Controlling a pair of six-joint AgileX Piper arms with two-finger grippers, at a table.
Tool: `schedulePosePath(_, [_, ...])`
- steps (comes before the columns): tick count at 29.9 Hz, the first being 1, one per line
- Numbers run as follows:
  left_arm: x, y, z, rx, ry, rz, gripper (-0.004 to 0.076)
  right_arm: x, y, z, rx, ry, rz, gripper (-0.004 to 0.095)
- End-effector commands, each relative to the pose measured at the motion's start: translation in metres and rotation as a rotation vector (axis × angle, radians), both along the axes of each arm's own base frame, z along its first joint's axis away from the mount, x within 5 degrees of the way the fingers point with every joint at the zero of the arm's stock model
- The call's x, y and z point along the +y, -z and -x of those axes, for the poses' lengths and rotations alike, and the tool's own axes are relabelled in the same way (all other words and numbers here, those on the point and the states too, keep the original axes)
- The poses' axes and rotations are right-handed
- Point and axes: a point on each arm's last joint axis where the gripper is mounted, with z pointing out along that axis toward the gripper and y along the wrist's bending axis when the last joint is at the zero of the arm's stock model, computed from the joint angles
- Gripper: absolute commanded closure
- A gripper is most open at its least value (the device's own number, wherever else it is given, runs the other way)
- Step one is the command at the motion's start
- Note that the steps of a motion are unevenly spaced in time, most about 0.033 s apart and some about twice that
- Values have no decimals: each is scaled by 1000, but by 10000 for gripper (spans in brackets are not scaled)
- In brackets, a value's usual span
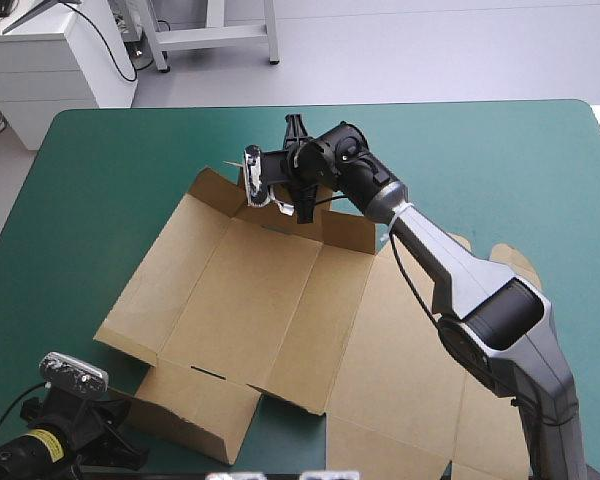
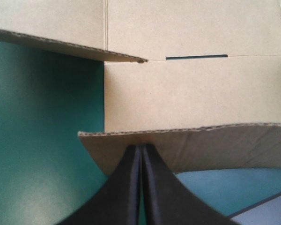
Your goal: Fold the box
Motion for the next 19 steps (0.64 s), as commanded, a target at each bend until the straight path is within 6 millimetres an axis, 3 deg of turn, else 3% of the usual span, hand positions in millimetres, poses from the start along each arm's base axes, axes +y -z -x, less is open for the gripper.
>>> schedulePosePath(1, [-2, -10, -4, -56, 5, 29, 731, -7, -50, 4, -217, 34, -106, 929])
schedulePosePath(19, [-2, -10, -4, -56, 5, 29, 731, 17, -44, 28, -173, -229, -34, 929])
